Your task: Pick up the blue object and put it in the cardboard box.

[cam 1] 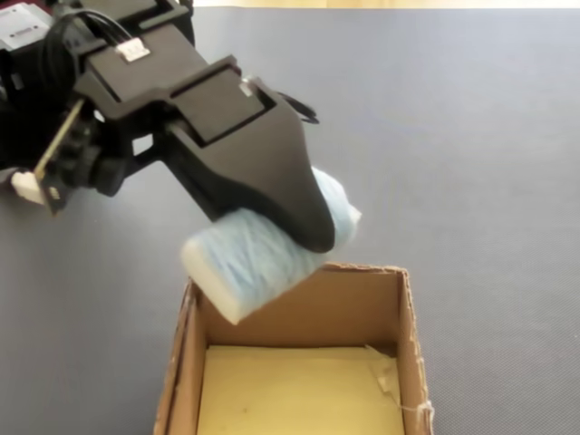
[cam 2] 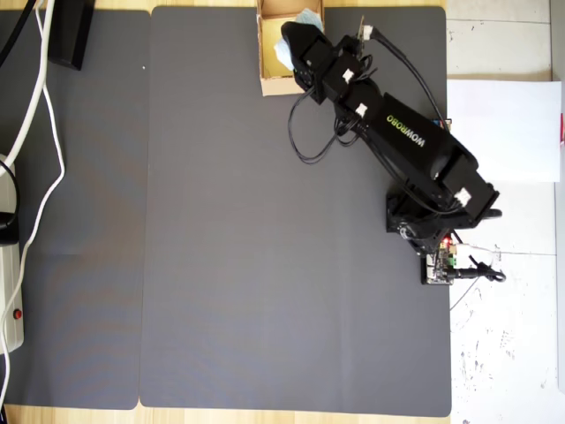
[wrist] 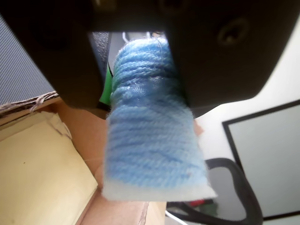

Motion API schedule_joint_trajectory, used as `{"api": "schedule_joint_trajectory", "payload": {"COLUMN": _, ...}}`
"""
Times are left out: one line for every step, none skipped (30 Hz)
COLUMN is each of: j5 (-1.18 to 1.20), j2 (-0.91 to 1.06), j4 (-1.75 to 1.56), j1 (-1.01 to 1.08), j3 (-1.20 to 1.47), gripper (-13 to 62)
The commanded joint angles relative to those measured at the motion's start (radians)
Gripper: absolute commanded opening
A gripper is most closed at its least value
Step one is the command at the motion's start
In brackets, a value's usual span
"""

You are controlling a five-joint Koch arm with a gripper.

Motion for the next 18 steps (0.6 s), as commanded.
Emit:
{"api": "schedule_joint_trajectory", "payload": {"j5": 0.009, "j2": 0.014, "j4": 0.026, "j1": 0.0, "j3": -0.121, "gripper": 27.2}}
{"api": "schedule_joint_trajectory", "payload": {"j5": 0.009, "j2": 0.014, "j4": 0.031, "j1": 0.0, "j3": -0.121, "gripper": 28.0}}
{"api": "schedule_joint_trajectory", "payload": {"j5": 0.009, "j2": 0.015, "j4": 0.034, "j1": -0.002, "j3": -0.121, "gripper": 29.0}}
{"api": "schedule_joint_trajectory", "payload": {"j5": 0.009, "j2": 0.017, "j4": 0.034, "j1": -0.002, "j3": -0.121, "gripper": 29.3}}
{"api": "schedule_joint_trajectory", "payload": {"j5": 0.009, "j2": 0.018, "j4": 0.034, "j1": -0.002, "j3": -0.121, "gripper": 29.3}}
{"api": "schedule_joint_trajectory", "payload": {"j5": 0.009, "j2": 0.02, "j4": 0.034, "j1": -0.002, "j3": -0.12, "gripper": 29.3}}
{"api": "schedule_joint_trajectory", "payload": {"j5": 0.009, "j2": 0.023, "j4": 0.034, "j1": -0.002, "j3": -0.118, "gripper": 29.3}}
{"api": "schedule_joint_trajectory", "payload": {"j5": 0.009, "j2": 0.028, "j4": 0.034, "j1": -0.002, "j3": -0.117, "gripper": 29.3}}
{"api": "schedule_joint_trajectory", "payload": {"j5": 0.009, "j2": 0.032, "j4": 0.034, "j1": -0.002, "j3": -0.112, "gripper": 29.3}}
{"api": "schedule_joint_trajectory", "payload": {"j5": 0.009, "j2": 0.04, "j4": 0.034, "j1": -0.005, "j3": -0.106, "gripper": 29.3}}
{"api": "schedule_joint_trajectory", "payload": {"j5": 0.009, "j2": 0.049, "j4": 0.035, "j1": -0.011, "j3": -0.098, "gripper": 29.3}}
{"api": "schedule_joint_trajectory", "payload": {"j5": 0.009, "j2": 0.058, "j4": 0.035, "j1": -0.017, "j3": -0.089, "gripper": 29.3}}
{"api": "schedule_joint_trajectory", "payload": {"j5": 0.009, "j2": 0.071, "j4": 0.035, "j1": -0.026, "j3": -0.078, "gripper": 29.3}}
{"api": "schedule_joint_trajectory", "payload": {"j5": 0.009, "j2": 0.083, "j4": 0.035, "j1": -0.032, "j3": -0.067, "gripper": 29.3}}
{"api": "schedule_joint_trajectory", "payload": {"j5": 0.009, "j2": 0.097, "j4": 0.035, "j1": -0.043, "j3": -0.055, "gripper": 29.3}}
{"api": "schedule_joint_trajectory", "payload": {"j5": 0.009, "j2": 0.114, "j4": 0.035, "j1": -0.055, "j3": -0.041, "gripper": 29.3}}
{"api": "schedule_joint_trajectory", "payload": {"j5": 0.009, "j2": 0.129, "j4": 0.035, "j1": -0.069, "j3": -0.028, "gripper": 29.3}}
{"api": "schedule_joint_trajectory", "payload": {"j5": 0.011, "j2": 0.147, "j4": 0.035, "j1": -0.083, "j3": -0.011, "gripper": 29.3}}
